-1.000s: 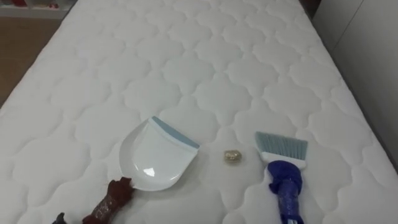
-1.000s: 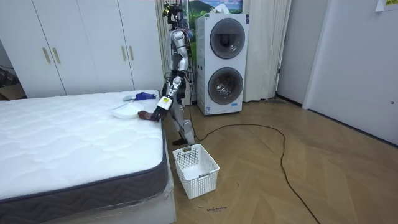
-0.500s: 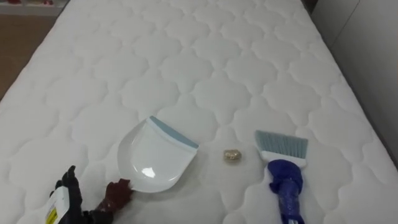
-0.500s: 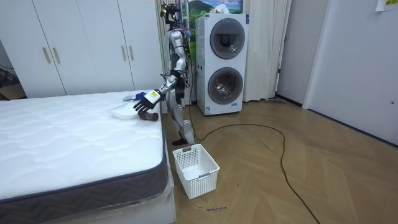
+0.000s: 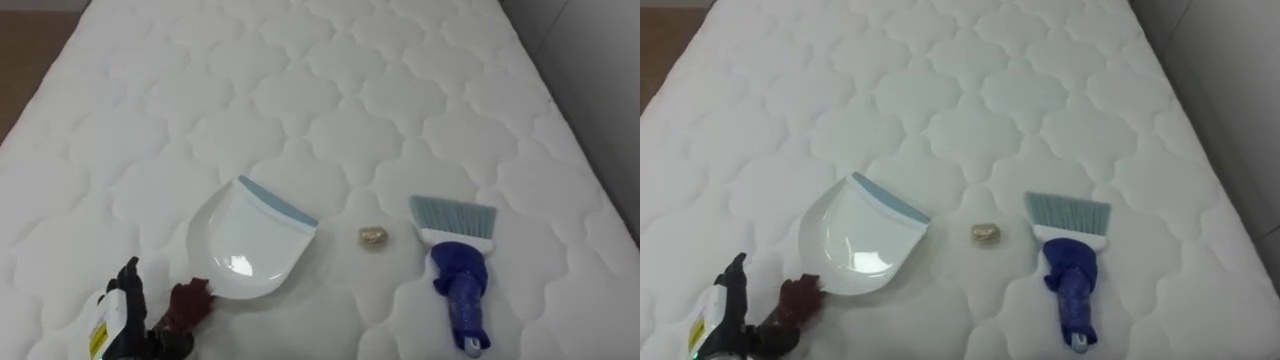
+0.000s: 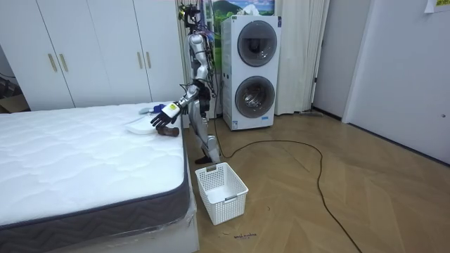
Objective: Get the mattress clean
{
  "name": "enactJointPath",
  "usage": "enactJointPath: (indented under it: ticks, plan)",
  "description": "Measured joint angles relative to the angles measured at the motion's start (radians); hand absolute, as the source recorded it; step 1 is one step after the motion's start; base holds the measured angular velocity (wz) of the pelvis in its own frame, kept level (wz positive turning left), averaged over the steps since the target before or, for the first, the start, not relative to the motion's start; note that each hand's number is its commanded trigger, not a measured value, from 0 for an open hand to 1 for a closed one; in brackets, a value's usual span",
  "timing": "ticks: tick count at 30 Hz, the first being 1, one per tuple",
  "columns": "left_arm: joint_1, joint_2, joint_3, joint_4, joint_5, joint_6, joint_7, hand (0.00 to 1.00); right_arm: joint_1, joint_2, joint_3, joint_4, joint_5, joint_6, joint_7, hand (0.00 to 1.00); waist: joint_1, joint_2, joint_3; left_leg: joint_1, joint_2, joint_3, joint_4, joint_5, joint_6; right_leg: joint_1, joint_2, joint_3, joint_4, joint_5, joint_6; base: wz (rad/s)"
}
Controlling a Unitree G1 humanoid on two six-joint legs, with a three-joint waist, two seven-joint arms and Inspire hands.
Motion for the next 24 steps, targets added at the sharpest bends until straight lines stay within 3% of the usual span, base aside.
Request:
enactJointPath:
  ticks: [8, 13, 16, 20, 24]
  plan:
    - [-0.096, -0.008, -0.008, 0.158, -0.038, 0.000, -0.002, 0.00, -0.029, -0.001, 0.021, 0.008, 0.052, -0.005, -0.001, 0.00, -0.002, -0.009, -0.0017, -0.084, -0.001, 0.004, 0.029, 0.001, 0.002, -0.084, -0.005, 0.003, 0.023, 0.004, -0.006, 0.00]
    - [-0.149, -0.009, -0.018, 0.229, -0.086, 0.000, -0.004, 0.00, -0.072, -0.003, 0.055, 0.029, 0.073, -0.006, -0.007, 0.00, -0.009, -0.013, 0.0014, -0.136, 0.000, 0.002, 0.056, 0.001, 0.001, -0.129, -0.007, 0.001, 0.038, 0.007, -0.010, 0.01]
    - [-0.199, -0.007, -0.034, 0.269, -0.137, -0.001, -0.004, 0.00, -0.115, -0.003, 0.082, 0.064, 0.090, -0.006, -0.018, 0.00, -0.007, -0.014, 0.0085, -0.181, -0.001, 0.002, 0.081, 0.001, 0.001, -0.164, -0.012, -0.002, 0.049, 0.011, -0.014, 0.07]
    - [-0.262, -0.006, -0.034, 0.295, -0.151, -0.001, -0.002, 0.00, -0.183, -0.003, 0.102, 0.119, 0.123, -0.009, -0.046, 0.00, -0.003, -0.005, 0.0243, -0.242, -0.004, 0.002, 0.121, 0.001, 0.001, -0.224, -0.018, -0.002, 0.075, 0.018, -0.018, 0.00]
    - [-0.303, -0.006, -0.036, 0.309, -0.189, -0.002, 0.002, 0.00, -0.215, -0.016, 0.155, 0.127, 0.154, -0.009, -0.054, 0.00, -0.005, 0.000, 0.0298, -0.293, -0.011, 0.002, 0.152, 0.001, 0.001, -0.281, -0.029, -0.001, 0.116, 0.018, -0.019, -0.01]
